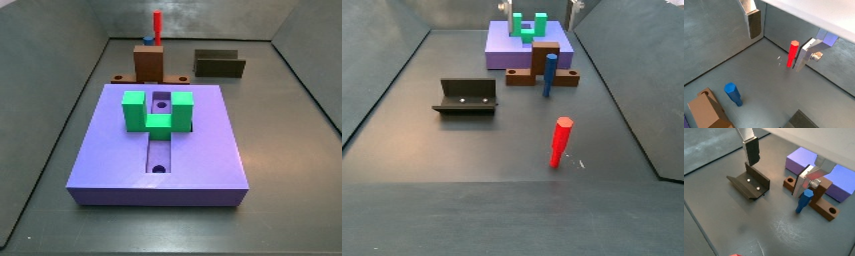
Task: Pick up the brown object. Move up. Move to above the board. Insert the brown object.
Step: Pick up the brown object.
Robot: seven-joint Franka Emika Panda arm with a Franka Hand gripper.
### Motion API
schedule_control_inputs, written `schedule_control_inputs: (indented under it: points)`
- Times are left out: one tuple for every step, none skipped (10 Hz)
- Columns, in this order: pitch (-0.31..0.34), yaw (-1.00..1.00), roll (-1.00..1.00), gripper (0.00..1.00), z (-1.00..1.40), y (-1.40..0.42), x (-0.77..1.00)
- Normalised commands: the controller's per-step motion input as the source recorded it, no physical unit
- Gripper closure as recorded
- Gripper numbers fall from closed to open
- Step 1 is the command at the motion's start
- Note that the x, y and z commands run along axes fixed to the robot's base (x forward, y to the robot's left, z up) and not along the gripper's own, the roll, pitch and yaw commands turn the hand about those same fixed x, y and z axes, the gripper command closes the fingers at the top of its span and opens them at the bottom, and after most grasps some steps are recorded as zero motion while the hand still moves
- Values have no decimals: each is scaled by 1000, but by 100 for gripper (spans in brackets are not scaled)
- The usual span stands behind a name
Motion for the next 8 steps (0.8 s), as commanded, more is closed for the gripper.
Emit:
schedule_control_inputs:
  points:
    - [-54, 211, -186, 0, -303, -560, -114]
    - [-43, 143, -86, 0, -223, -760, -260]
    - [-69, 51, -50, 0, -309, -751, -291]
    - [-80, 0, -37, 0, -337, -723, -243]
    - [-93, -20, 0, 0, -291, -746, -217]
    - [-131, -294, 0, 0, -349, -689, -166]
    - [-153, -360, 0, 0, -320, -623, -114]
    - [-171, -317, -41, 0, -277, -531, -63]
